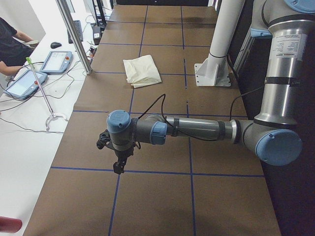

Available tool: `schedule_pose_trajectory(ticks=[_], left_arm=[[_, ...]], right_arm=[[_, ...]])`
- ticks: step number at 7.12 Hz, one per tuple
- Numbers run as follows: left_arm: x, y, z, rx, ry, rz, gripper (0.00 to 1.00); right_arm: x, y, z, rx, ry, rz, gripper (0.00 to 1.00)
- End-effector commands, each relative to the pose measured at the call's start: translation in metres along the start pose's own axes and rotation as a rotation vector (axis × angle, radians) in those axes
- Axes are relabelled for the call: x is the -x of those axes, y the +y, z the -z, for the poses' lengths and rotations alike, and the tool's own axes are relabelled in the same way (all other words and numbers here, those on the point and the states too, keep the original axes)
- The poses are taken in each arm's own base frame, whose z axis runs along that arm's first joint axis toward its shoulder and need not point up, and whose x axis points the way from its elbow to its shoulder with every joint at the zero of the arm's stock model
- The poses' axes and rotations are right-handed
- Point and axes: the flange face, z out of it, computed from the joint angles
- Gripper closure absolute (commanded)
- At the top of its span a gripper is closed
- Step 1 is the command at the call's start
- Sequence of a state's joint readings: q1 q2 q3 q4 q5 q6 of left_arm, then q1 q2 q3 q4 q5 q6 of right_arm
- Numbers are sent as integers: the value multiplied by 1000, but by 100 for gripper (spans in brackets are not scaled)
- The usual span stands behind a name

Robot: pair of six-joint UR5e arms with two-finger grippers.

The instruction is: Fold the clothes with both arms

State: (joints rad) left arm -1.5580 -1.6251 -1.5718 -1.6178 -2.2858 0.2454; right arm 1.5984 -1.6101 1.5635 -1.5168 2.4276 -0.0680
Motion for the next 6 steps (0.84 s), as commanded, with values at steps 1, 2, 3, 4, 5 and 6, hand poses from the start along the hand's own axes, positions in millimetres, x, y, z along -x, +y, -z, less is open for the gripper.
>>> schedule_pose_trajectory(ticks=[1, 2, 3, 4, 5, 6], left_arm=[[-1, 0, 2, -4, 0, 1, 0], [-3, 0, 5, -8, -2, -3, 0], [-2, 1, 4, -7, -2, -1, 0], [-2, 2, 4, -6, 0, 3, 0], [-2, 2, 3, -4, 0, 13, 0], [0, 4, 1, 1, 3, 41, 0]], right_arm=[[11, -6, 11, -25, 13, -74, 0], [20, -8, 22, -46, 41, -78, 0], [21, -8, 23, -49, 47, -77, 0], [22, -8, 23, -50, 47, -76, 0], [22, -8, 23, -48, 47, -75, 0], [22, -8, 23, -48, 45, -77, 0]])
